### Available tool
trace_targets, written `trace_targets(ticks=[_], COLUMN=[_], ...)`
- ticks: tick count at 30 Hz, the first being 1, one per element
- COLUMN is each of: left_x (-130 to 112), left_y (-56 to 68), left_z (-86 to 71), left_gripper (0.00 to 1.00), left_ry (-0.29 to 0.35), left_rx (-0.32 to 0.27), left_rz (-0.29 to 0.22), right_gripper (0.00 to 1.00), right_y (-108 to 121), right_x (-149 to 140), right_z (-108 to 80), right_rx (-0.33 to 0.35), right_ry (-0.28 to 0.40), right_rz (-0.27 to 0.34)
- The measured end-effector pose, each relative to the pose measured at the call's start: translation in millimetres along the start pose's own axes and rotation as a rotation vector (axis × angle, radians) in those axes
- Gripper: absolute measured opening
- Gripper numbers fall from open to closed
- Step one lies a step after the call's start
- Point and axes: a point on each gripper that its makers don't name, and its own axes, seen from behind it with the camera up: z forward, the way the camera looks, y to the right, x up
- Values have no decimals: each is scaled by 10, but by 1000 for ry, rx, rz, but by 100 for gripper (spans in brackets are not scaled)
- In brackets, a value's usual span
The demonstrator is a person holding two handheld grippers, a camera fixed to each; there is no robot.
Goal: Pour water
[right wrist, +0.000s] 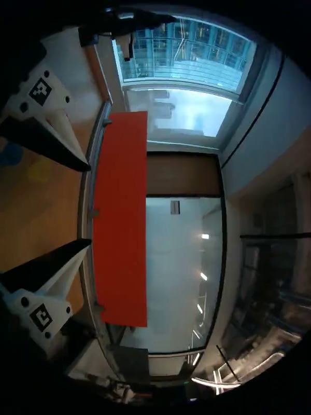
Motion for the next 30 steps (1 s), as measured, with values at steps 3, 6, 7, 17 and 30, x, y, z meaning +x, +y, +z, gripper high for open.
trace_targets(ticks=[3, 6, 7, 17, 30], left_x=[-5, -2, 4, 13, -163], left_y=[107, 218, 252, 552, 892], left_z=[5, 11, 11, 10, -67], left_gripper=[99, 99, 99, 99, 99], left_ry=[-12, -21, -22, -21, -62], left_rx=[-53, -107, -123, -265, -417], left_rz=[12, 29, 33, 24, 47], right_gripper=[100, 100, 100, 100, 100], right_y=[-88, -208, -257, -707, -863], right_x=[-6, -1, 4, 12, -165], right_z=[7, 5, 1, -90, -200], right_rx=[50, 109, 131, 338, 430], right_ry=[-10, -16, -17, -40, -118], right_rz=[8, 7, 4, -22, -70])
